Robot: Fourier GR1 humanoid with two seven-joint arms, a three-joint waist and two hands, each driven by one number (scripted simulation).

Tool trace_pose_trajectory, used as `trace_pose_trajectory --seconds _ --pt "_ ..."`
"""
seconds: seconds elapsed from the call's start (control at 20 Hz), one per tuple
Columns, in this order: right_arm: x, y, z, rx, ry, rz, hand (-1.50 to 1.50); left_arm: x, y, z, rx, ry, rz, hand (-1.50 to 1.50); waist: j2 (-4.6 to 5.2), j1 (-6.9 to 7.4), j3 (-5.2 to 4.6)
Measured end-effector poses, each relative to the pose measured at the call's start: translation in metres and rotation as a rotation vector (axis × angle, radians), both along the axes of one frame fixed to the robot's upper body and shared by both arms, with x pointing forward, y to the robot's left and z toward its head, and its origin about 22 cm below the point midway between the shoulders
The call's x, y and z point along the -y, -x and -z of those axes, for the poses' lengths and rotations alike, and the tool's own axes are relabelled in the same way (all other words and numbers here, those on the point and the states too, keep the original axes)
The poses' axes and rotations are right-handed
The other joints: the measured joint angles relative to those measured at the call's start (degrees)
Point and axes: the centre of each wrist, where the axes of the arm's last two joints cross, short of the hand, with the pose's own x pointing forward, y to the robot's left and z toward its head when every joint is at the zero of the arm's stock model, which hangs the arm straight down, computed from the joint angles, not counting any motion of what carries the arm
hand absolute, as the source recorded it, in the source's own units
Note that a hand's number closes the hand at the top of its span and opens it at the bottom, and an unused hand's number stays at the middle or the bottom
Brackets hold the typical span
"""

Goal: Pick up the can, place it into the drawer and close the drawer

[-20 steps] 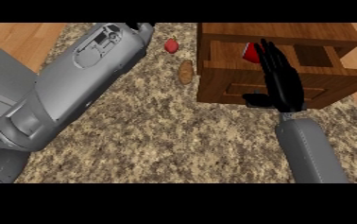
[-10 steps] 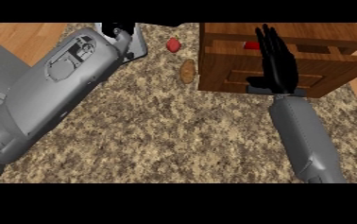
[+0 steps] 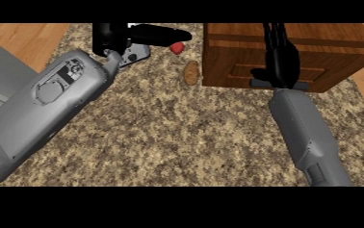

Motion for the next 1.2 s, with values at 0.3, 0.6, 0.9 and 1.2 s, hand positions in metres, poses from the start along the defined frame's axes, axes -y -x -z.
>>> trace_pose_trajectory --seconds 0.3,0.6,0.9,1.2 --pt "0.01 -0.025 -0.038 0.033 0.034 0.029 -1.5 -0.006 0.011 0.013 -0.002 -0.006 0.017 -1.5 0.38 0.96 -0.31" --pt "0.005 -0.042 -0.057 -0.068 0.039 0.006 -1.5 -0.017 0.018 0.025 0.0 -0.012 0.012 -1.5 1.58 1.37 0.08" --pt "0.006 -0.05 -0.065 -0.114 0.015 -0.042 -1.5 -0.023 0.027 0.032 0.001 -0.016 0.02 -1.5 2.02 1.28 0.3" --pt "0.0 -0.051 -0.066 -0.108 -0.121 -0.136 -1.5 -0.029 0.031 0.037 0.007 -0.016 0.01 -1.5 2.31 0.44 0.64"
